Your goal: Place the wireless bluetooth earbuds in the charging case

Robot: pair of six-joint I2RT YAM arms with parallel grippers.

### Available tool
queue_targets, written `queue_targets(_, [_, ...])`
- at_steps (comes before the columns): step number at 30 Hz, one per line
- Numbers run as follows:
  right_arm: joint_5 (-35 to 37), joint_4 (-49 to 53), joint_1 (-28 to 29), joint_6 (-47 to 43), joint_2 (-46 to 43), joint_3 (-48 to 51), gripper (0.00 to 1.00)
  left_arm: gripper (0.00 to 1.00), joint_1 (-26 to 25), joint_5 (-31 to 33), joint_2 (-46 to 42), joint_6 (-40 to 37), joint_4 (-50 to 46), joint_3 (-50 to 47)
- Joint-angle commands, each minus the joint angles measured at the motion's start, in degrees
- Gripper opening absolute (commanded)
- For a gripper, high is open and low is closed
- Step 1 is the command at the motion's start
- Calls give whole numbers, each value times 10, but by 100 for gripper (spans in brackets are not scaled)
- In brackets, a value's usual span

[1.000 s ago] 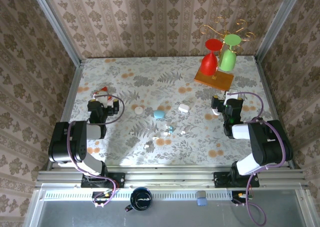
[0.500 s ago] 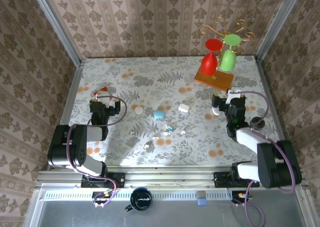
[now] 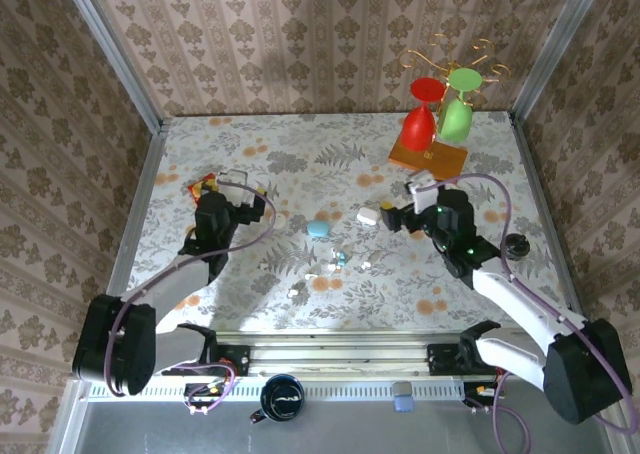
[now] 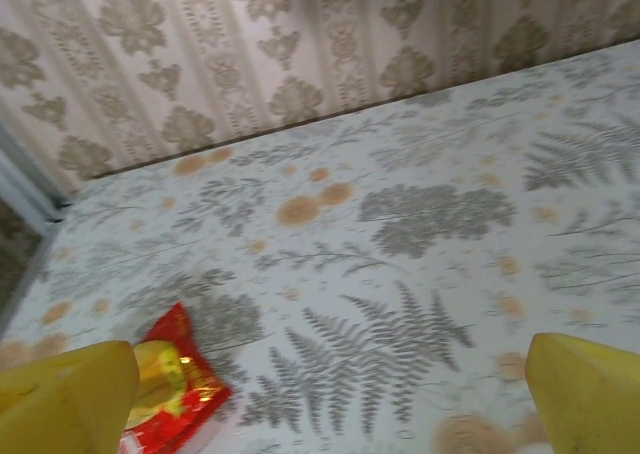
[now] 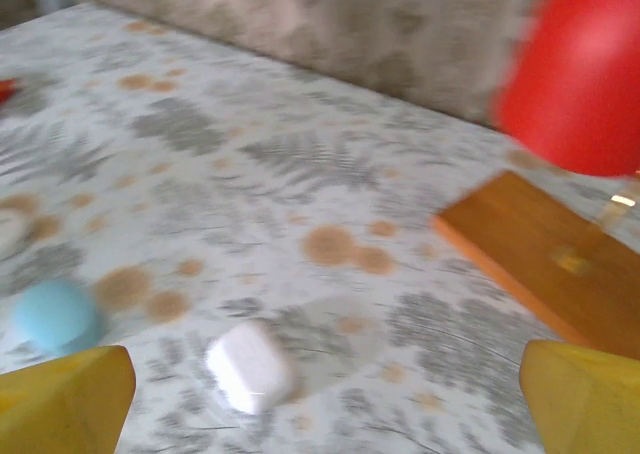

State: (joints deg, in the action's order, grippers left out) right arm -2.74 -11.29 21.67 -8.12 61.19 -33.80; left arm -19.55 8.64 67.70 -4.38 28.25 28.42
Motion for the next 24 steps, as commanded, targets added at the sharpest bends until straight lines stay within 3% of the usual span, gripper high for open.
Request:
queue_targets(1, [-75, 77, 42, -81, 52, -43, 100, 100, -7, -60, -25, 77, -102, 9])
queue_targets(4, [-154, 106, 58, -112, 112, -89, 100, 100, -12, -91, -51, 123, -139, 1])
queue_targets(13, [-184, 212, 111, -270, 324, -244, 100, 100, -22, -81, -132, 207, -173, -56])
queue_targets(24, [-133, 316, 138, -348, 499, -406, 97, 100, -22, -78, -134, 193, -175, -57])
